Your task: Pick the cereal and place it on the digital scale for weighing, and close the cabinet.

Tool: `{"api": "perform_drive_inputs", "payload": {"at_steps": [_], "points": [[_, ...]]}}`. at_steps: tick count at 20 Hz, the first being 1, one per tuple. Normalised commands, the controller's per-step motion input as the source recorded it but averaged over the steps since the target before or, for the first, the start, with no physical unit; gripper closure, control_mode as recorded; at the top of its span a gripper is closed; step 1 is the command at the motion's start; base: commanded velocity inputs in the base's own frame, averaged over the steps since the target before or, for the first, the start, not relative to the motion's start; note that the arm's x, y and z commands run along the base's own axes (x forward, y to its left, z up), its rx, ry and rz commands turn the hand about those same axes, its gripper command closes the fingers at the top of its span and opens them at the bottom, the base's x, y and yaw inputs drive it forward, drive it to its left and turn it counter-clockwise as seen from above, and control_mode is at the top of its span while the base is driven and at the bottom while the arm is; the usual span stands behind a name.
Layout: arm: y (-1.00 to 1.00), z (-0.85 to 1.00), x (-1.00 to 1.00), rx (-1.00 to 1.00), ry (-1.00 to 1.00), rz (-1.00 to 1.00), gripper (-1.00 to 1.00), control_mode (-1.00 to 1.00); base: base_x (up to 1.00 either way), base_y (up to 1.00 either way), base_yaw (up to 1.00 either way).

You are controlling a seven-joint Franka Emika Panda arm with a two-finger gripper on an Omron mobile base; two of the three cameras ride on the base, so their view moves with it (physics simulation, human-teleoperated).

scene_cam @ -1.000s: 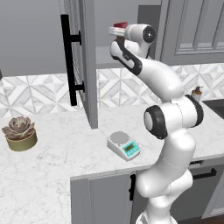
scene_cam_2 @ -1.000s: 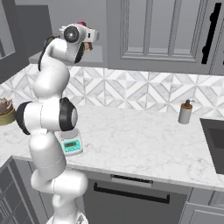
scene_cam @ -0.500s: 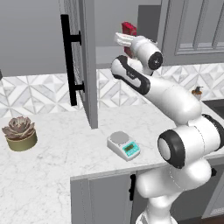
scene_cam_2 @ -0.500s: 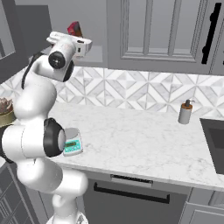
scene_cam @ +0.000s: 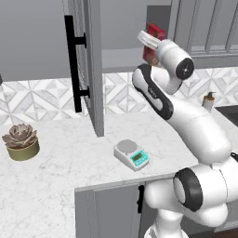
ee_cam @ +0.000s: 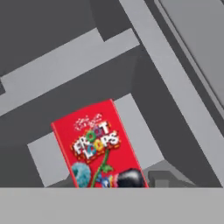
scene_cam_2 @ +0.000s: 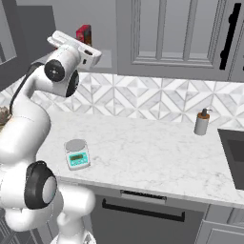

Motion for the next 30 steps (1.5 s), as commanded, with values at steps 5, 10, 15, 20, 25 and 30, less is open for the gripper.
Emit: {"api": "perform_drive_inputs", "payload": {"at_steps": [5,10,15,20,25,30], "points": [[0.00,0.21,-1.00,0.17,0.23,0.00,1.00,-1.00,0.00,0.00,0.00],[-0.06,-0.13,-1.00,0.01,0.04,0.08,1.00,-1.00,0.00,0.00,0.00],[-0.48,-0.44,-0.86,0.00,-0.03,0.27,1.00,-1.00,0.00,0.00,0.00],[-0.57,-0.45,-0.45,0.00,0.00,0.40,1.00,-1.00,0.00,0.00,0.00],[-0.44,-0.57,-0.20,0.00,-0.07,0.44,1.00,-1.00,0.00,0.00,0.00],[-0.09,-0.76,0.04,-0.04,-0.20,0.35,1.00,-1.00,0.00,0.00,0.00]]}}
